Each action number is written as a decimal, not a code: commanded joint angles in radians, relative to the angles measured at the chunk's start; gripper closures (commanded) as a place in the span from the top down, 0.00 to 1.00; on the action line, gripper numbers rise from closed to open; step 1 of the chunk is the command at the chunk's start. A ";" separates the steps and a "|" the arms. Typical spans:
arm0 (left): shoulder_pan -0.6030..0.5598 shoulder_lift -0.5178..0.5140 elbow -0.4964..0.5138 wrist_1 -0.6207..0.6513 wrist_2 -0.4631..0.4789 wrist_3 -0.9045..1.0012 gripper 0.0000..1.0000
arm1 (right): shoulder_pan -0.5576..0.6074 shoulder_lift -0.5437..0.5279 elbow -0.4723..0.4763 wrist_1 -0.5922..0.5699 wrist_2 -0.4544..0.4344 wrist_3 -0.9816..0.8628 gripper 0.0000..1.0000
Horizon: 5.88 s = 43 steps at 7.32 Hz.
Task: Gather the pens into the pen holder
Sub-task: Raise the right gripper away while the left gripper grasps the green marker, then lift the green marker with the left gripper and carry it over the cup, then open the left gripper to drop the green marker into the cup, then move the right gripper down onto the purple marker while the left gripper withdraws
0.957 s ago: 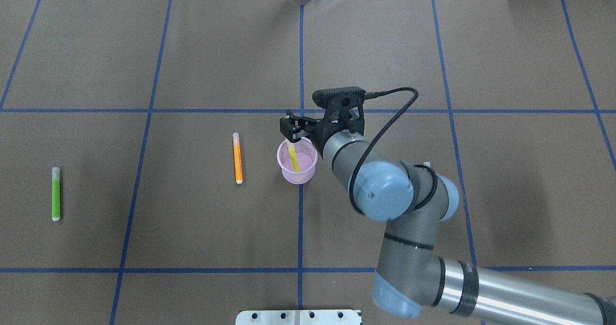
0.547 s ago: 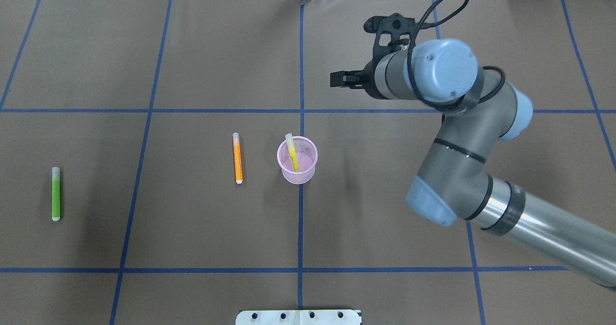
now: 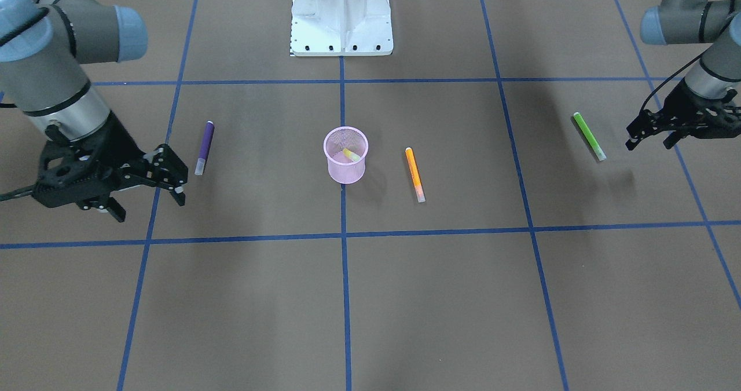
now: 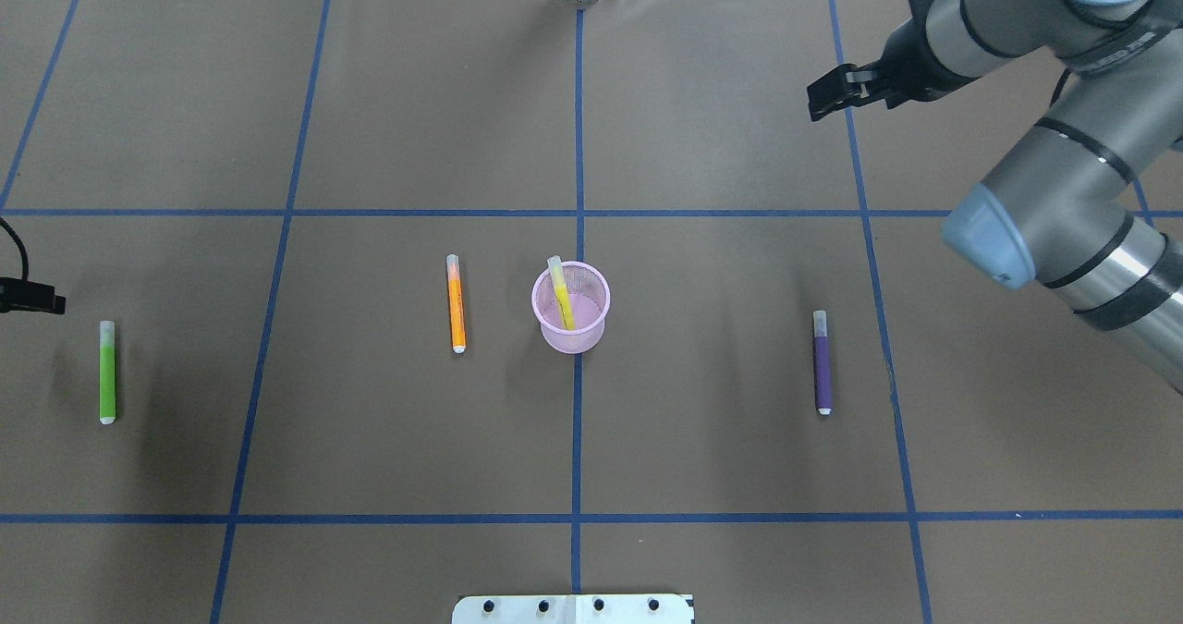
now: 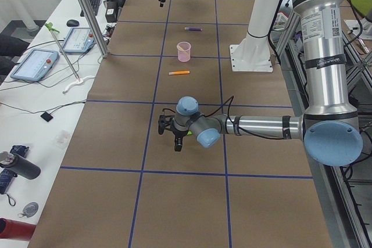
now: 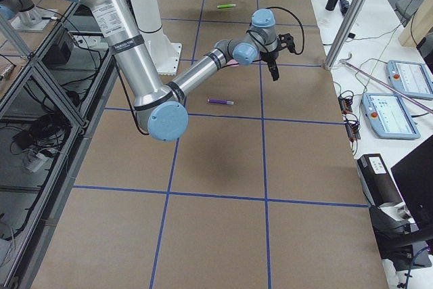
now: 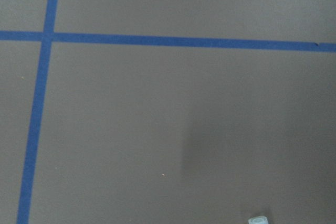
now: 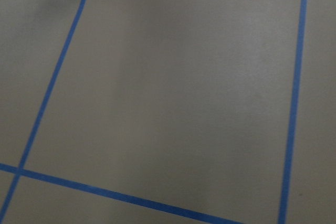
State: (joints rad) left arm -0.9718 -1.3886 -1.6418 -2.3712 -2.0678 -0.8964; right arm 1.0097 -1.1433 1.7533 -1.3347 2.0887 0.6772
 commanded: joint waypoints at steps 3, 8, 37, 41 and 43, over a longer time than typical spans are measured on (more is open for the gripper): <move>0.152 -0.013 -0.003 -0.008 0.113 -0.151 0.84 | 0.156 -0.088 -0.009 0.000 0.162 -0.200 1.00; 0.171 -0.013 -0.013 -0.008 0.117 -0.151 0.29 | 0.156 -0.090 -0.009 0.000 0.157 -0.200 1.00; 0.689 -0.796 0.070 -0.454 1.054 0.054 1.00 | 0.153 -0.102 0.005 0.012 0.122 -0.144 1.00; 0.624 -0.672 -0.115 -0.187 0.942 0.050 1.00 | 0.112 -0.088 0.037 0.012 0.108 0.109 0.99; 0.506 -0.598 -0.252 0.105 0.706 0.025 1.00 | 0.037 -0.096 0.090 0.012 0.036 0.251 0.99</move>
State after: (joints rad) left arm -0.3888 -2.0351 -1.7993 -2.4603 -1.2112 -0.8607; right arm 1.0949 -1.2343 1.8085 -1.3223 2.1723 0.8273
